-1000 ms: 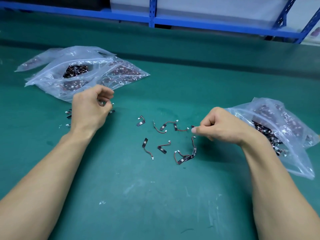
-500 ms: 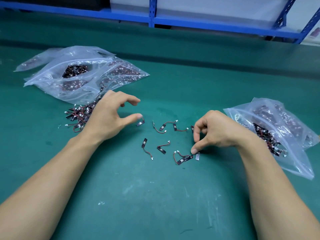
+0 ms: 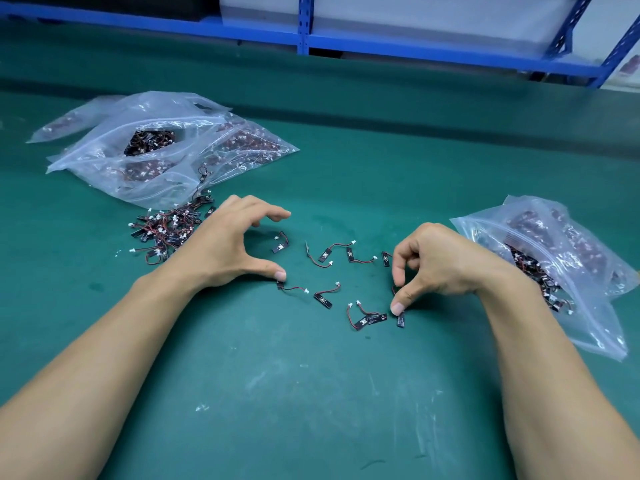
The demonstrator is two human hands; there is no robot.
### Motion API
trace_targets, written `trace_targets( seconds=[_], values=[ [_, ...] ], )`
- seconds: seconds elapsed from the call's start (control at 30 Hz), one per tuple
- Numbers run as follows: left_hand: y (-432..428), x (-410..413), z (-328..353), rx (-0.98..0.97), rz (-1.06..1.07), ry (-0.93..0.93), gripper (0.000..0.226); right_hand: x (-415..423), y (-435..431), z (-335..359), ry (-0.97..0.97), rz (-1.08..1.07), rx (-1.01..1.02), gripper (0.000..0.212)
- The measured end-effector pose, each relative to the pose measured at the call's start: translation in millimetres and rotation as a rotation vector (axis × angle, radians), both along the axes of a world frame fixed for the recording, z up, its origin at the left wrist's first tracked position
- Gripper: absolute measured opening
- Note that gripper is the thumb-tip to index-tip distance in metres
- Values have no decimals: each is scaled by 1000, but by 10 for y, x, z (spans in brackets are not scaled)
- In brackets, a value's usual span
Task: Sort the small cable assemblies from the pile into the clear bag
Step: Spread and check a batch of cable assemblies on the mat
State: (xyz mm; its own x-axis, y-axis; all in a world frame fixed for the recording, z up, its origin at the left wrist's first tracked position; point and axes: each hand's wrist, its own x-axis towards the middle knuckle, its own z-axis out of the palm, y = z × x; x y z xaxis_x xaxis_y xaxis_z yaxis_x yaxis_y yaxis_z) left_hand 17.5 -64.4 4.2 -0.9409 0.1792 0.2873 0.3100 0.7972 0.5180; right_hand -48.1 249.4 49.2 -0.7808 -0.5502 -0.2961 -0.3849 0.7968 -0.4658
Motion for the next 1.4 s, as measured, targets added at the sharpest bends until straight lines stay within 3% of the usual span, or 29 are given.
trace_targets(
  seconds=[0.13,0.3,0.4,0.67,0.77,0.93,1.4],
  values=[
    [-19,-12,3,9,30,35,72,6,-15,-12,6,14,-40,43],
    [-20,-33,-38,16,71,92,29,-26,106,32,42,-10,-70,43],
    [-17,-50,-68,-8,42,75,21,-22,100,18,2,-7,-21,43],
    [-10,-43,-56,-20,41,68,14,-55,85,-67,33,5,-105,46],
    [-2,-37,-47,-7,74,79,15,-100,86,-136,163,-102,-246,55],
    [-9,-38,-42,-10,144,71,18,-204,44,-316,331,-298,-362,49],
    [-23,-52,-48,-21,196,63,18,-331,70,-481,381,-427,-365,37]
  ],
)
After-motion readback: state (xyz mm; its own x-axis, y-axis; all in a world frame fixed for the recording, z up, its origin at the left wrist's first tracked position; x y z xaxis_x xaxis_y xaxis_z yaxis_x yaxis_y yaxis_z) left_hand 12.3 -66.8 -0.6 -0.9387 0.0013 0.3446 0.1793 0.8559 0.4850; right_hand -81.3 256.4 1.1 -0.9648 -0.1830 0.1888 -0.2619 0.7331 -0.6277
